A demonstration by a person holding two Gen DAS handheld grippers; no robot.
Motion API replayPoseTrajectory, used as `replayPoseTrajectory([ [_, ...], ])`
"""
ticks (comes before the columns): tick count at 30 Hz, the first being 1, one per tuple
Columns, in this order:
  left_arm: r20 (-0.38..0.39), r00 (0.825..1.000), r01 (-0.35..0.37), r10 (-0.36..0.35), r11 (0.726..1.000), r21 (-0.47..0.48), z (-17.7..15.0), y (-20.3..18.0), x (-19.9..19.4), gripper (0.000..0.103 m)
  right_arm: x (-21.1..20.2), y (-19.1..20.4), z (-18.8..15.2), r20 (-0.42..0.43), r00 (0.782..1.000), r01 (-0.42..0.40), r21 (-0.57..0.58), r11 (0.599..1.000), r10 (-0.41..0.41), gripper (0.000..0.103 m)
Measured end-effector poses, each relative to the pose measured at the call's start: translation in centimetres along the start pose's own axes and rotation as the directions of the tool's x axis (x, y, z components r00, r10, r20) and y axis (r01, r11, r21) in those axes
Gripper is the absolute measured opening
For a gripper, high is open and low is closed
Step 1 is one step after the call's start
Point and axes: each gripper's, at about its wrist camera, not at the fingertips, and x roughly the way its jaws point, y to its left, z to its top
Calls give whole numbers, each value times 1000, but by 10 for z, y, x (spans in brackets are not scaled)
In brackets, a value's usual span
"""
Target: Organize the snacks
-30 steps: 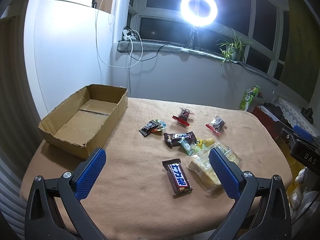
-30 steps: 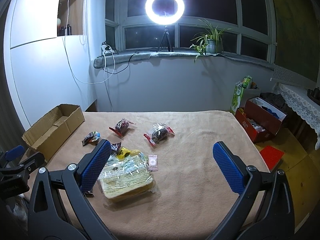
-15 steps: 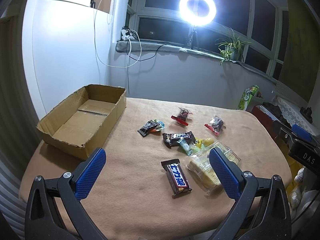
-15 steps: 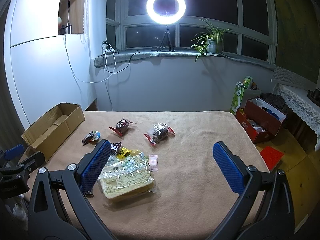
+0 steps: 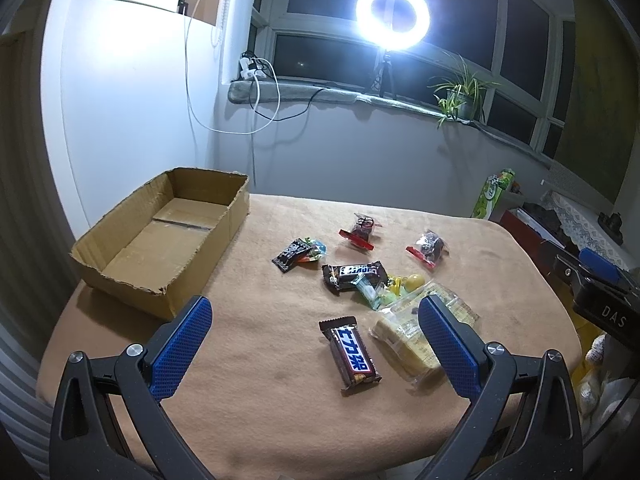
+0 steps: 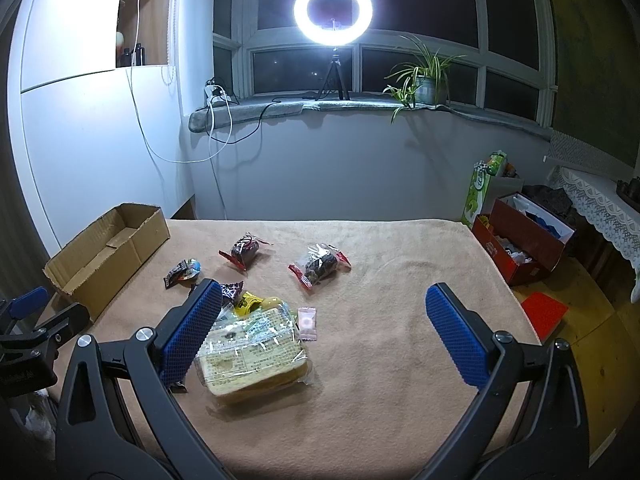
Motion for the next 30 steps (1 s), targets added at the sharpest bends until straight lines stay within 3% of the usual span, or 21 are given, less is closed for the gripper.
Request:
replayPoseTrajectory([
  [15, -39, 999, 26, -26, 1000, -12, -5, 0, 12, 103, 7, -9, -8, -34, 999, -13, 9, 1000, 13, 103],
  [20, -93, 993, 73, -77, 996, -48, -9, 2, 25, 102, 19, -12, -7, -88, 989, -119, 5, 993, 119, 103],
  [24, -155, 979, 121, -133, 989, -83, -18, 0, 39, 92, 35, -20, -14, -183, 952, -246, 16, 969, 245, 103],
  [27, -214, 954, 183, -208, 974, -134, -26, -5, 53, 84, 50, -26, -20, -258, 909, -328, 44, 944, 328, 97],
  [30, -262, 925, 238, -276, 957, -168, -33, -12, 65, 73, 76, -36, -26, -342, 836, -401, 155, 903, 430, 92],
])
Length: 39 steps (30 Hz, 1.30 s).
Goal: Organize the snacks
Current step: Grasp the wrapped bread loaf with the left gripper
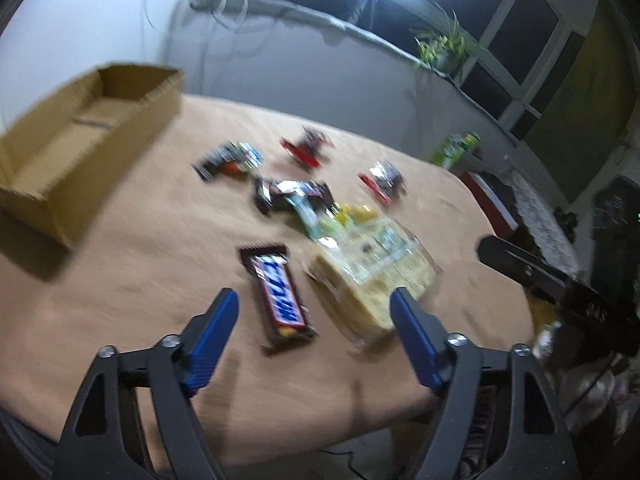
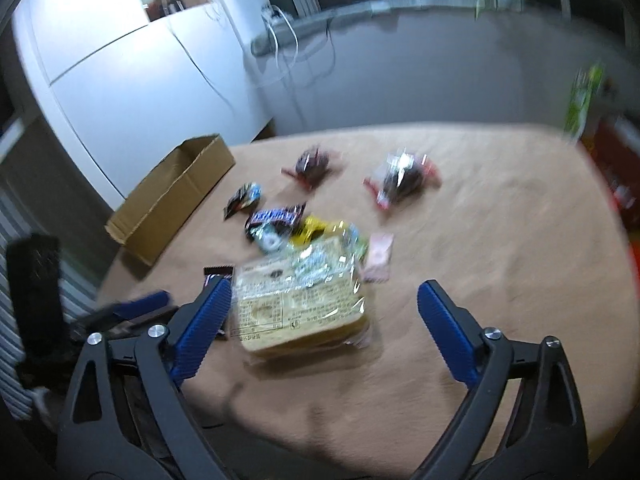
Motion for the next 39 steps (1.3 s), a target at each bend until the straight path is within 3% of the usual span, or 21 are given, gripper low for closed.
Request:
replayPoseTrajectory([
  [2, -40, 998, 39, -40, 999, -17, 0, -1, 10, 65, 15, -4, 4, -54, 997, -53, 37, 998, 55, 82],
  [7, -97, 989, 103, -108, 993, -52, -1, -7, 27, 55, 40, -15, 10, -142, 979, -133, 106, 985, 148, 76],
  [14, -133, 983, 126, -129, 992, -26, -1, -18, 37, 49, 53, -17, 16, -198, 967, -144, 105, 984, 162, 73],
  [21, -137, 985, 104, -104, 995, -5, 1, -21, 41, 49, 59, -27, 25, -235, 962, -116, 110, 987, 139, 60],
  [25, -140, 986, 95, -94, 995, 1, 3, -21, 46, 49, 74, -35, 18, -291, 942, -125, 156, 980, 167, 57],
  [28, -131, 988, 82, -77, 996, 34, 3, -25, 46, 49, 72, -28, 16, -281, 948, -120, 128, 985, 152, 56],
  [32, -113, 992, 65, -58, 996, 57, 5, -26, 42, 48, 71, -26, 14, -282, 945, -127, 143, 982, 164, 48],
  [39, -66, 997, 49, -44, 996, 76, 12, -27, 29, 49, 59, -8, 21, -255, 955, -129, 108, 986, 153, 48],
])
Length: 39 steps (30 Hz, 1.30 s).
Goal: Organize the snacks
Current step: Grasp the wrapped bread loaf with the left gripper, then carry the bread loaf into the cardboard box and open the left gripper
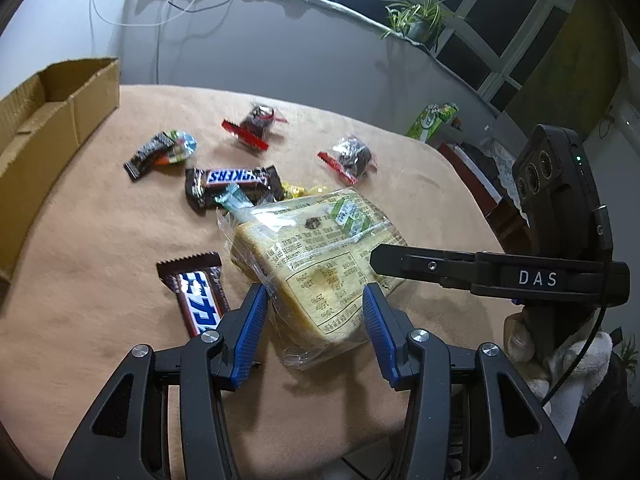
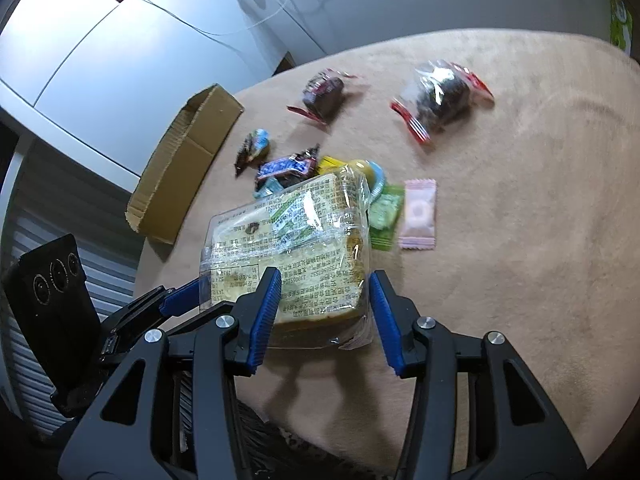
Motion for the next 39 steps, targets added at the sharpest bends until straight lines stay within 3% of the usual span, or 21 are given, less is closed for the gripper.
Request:
replayPoseTrajectory([
  [9, 99, 995, -15, 16, 1000, -17, 18, 16, -36, 49, -9, 49, 19, 31, 999, -18, -90, 996, 20, 48],
  [19, 195, 977, -76, 87, 995, -61, 35, 57, -80, 49, 13, 119, 47, 20, 998, -55, -208, 977, 60, 48],
  [35, 287, 926, -186, 244, 958, -216, 55, 163, -125, 49, 103, 230, 100, -81, 989, -144, -387, 911, 122, 48],
  [39, 266, 926, -199, 267, 946, -258, 57, 190, -124, 49, 132, 244, 107, -115, 985, -162, -405, 900, 125, 48],
])
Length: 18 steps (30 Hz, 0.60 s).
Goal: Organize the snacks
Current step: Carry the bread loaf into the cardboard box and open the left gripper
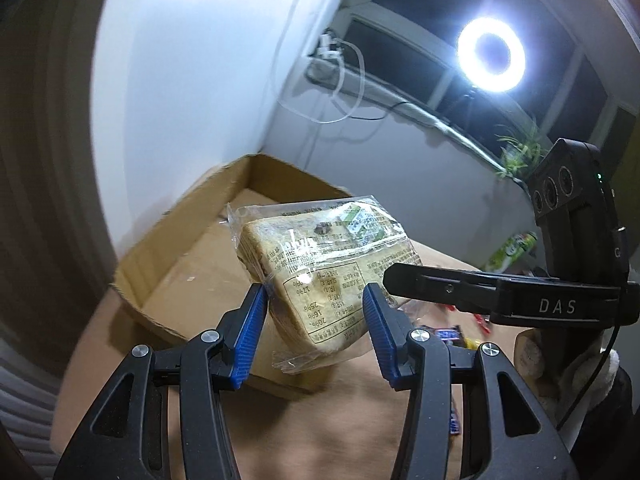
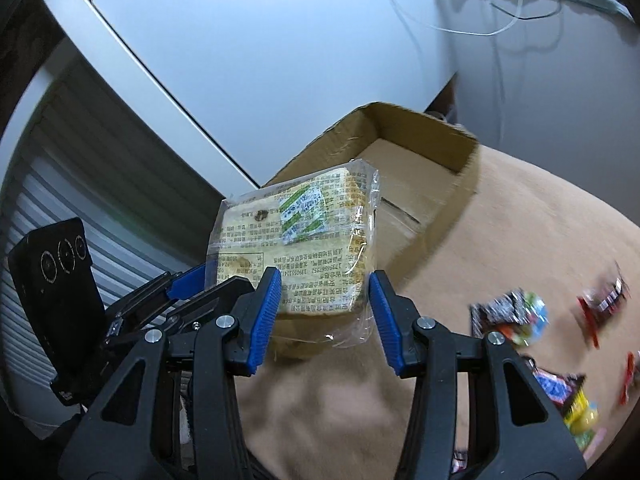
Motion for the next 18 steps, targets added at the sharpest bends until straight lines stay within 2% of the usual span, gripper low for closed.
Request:
replayPoseTrajectory([
  [9, -33, 999, -41, 39, 998, -50, 1, 33, 14, 49, 42, 3, 10, -52, 998, 19, -29, 999, -20, 48],
  [13, -45, 997, -65, 62, 996, -62, 0, 39, 17, 49, 44, 1, 9, -54, 998, 22, -28, 999, -23, 48],
  [18, -41, 993, -109, 107, 992, -58, 4, 39, 17, 49, 28, 0, 9, -25, 999, 41, -29, 999, -42, 55],
])
